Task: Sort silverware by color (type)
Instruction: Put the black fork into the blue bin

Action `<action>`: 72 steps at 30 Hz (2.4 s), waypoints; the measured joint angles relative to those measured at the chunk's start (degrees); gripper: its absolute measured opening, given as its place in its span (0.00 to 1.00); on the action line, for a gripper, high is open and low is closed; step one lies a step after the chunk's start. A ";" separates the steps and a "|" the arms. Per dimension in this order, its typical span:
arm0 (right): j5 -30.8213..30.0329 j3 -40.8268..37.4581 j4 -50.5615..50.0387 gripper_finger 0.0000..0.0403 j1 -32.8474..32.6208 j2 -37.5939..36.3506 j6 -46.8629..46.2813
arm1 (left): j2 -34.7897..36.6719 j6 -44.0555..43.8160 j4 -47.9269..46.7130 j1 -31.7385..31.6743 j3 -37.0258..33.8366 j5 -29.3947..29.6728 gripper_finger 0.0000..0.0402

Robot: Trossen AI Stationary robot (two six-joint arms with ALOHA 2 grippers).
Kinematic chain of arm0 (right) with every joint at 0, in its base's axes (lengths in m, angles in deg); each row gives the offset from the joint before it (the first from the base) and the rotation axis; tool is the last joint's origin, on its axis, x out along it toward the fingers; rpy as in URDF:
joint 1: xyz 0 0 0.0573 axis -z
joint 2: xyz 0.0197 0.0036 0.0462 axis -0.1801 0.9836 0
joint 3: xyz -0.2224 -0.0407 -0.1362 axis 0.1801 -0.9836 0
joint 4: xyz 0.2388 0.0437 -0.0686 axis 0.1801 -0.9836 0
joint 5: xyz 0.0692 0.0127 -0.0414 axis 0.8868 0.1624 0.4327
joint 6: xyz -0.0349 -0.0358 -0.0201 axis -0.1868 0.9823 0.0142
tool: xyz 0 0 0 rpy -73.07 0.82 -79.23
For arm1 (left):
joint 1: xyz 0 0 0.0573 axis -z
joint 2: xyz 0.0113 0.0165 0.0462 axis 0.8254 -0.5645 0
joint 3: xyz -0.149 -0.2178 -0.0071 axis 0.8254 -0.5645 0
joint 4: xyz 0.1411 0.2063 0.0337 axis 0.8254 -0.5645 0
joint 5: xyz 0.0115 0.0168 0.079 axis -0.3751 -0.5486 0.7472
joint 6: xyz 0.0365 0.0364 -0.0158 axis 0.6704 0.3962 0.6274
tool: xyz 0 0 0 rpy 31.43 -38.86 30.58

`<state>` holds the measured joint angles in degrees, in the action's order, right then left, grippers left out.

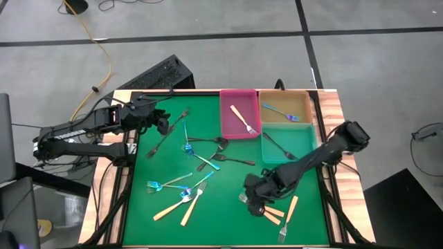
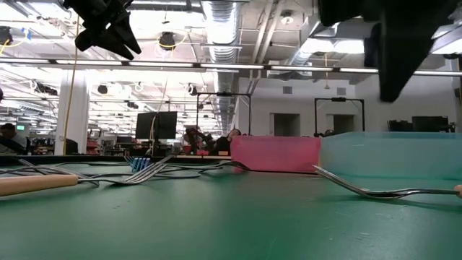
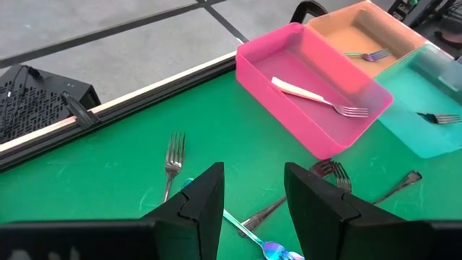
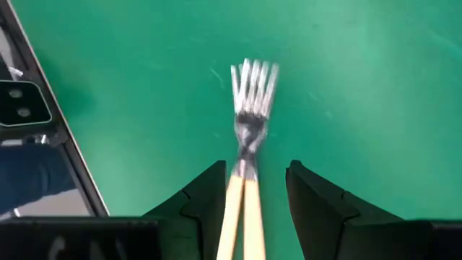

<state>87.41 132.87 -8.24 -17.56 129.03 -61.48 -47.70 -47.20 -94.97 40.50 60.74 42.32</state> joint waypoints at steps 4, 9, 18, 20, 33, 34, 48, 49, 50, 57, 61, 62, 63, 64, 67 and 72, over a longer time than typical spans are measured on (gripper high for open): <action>-0.01 0.13 0.33 0.41 3.28 2.35 6.68 | 0.00 0.05 0.03 0.00 0.00 0.07 0.32; 0.03 0.12 1.31 0.41 10.25 4.69 14.53 | -0.29 0.08 0.14 0.00 0.00 0.07 0.32; -0.42 0.15 8.11 0.41 20.12 7.01 23.63 | -2.92 0.02 -0.01 0.01 0.00 -0.11 0.32; -0.44 0.15 9.14 0.42 21.56 7.29 26.23 | -3.66 0.02 0.17 -0.02 0.00 -0.52 0.32; -1.31 0.20 18.33 0.58 26.74 10.04 34.20 | -5.08 -1.27 0.16 0.04 0.00 -1.97 0.32; -1.28 0.20 18.92 0.59 26.87 10.22 34.63 | -5.09 -1.47 0.16 0.04 0.00 -1.97 0.32; -1.53 0.20 20.25 0.59 27.78 10.22 42.35 | -5.09 -4.35 0.14 0.07 0.00 -2.35 0.32; -1.85 0.20 20.26 0.59 27.78 10.22 42.60 | -5.09 -4.36 0.12 0.07 0.00 -2.36 0.32; -2.45 0.20 20.22 0.59 27.78 10.22 42.79 | -5.09 -4.45 0.14 0.07 0.00 -2.36 0.32; -2.94 0.00 19.52 0.59 27.71 12.66 42.81 | -5.09 -4.62 0.14 0.07 0.00 -2.29 0.32; -3.21 1.23 18.54 0.59 27.27 15.49 42.75 | -5.10 -4.76 0.14 0.07 0.00 -2.29 0.32; -3.36 1.65 15.98 0.59 27.34 16.38 42.74 | -5.19 -4.76 0.15 0.07 0.00 -2.26 0.32; -3.10 2.59 15.51 0.59 27.49 17.26 42.72 | -5.23 -4.76 0.16 0.07 0.01 -2.25 0.32; -2.84 3.23 15.09 0.59 27.59 17.35 42.46 | -5.27 -4.76 0.12 0.07 0.00 -2.25 0.32; -2.80 4.83 11.84 0.59 27.84 18.50 42.55 | -5.52 -4.70 0.42 0.04 0.04 -2.15 0.32; -2.91 7.09 7.12 0.59 28.04 19.87 42.35 | -5.65 -4.58 0.19 0.07 0.02 -2.26 0.32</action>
<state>84.49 139.96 -1.12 10.48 148.90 -19.12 -53.35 -51.78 -94.78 40.56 60.76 40.06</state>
